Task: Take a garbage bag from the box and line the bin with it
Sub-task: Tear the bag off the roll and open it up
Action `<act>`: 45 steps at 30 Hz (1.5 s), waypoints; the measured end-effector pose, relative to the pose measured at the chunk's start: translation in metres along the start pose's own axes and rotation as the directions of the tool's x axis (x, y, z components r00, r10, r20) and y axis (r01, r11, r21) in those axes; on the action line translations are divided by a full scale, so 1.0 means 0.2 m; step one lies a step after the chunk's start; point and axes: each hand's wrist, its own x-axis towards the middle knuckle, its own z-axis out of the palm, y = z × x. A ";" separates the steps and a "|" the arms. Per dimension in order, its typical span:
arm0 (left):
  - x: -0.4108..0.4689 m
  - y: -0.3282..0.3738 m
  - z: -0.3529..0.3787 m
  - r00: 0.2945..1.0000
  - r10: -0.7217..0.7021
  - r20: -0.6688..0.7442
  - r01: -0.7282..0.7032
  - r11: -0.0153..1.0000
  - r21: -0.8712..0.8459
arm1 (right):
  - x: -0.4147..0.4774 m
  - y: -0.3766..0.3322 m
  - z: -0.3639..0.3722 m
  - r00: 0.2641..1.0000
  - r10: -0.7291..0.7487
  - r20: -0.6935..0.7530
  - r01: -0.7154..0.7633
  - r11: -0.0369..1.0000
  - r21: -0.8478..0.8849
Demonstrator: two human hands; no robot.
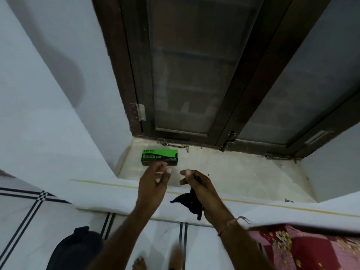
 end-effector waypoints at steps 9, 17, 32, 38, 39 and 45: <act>-0.49 -0.03 -0.41 0.916 -0.228 0.331 0.331 0.894 -0.301 | -0.28 0.07 0.41 0.974 0.061 0.217 -0.098 0.982 0.162; -0.86 -0.48 -1.06 0.931 -0.334 0.144 0.363 0.826 -0.431 | -0.76 0.32 1.03 0.993 0.066 0.102 -0.066 0.998 0.002; -1.66 -0.80 -1.98 0.828 -0.505 0.244 0.515 0.512 -0.688 | -1.55 0.51 1.77 0.955 0.113 0.273 -0.113 0.993 -0.015; -1.94 -0.86 -2.12 0.859 -0.394 0.326 0.511 0.684 -0.520 | -1.85 0.59 1.93 0.968 0.055 0.245 -0.054 0.998 -0.011; -1.96 -0.89 -2.16 0.856 -0.415 0.310 0.517 0.654 -0.552 | -1.90 0.60 1.96 0.963 0.082 0.255 -0.076 0.997 -0.035; -2.00 -1.00 -2.42 0.865 -0.427 0.262 0.487 0.593 -0.641 | -2.09 0.63 2.20 0.943 0.190 0.273 -0.206 0.978 0.030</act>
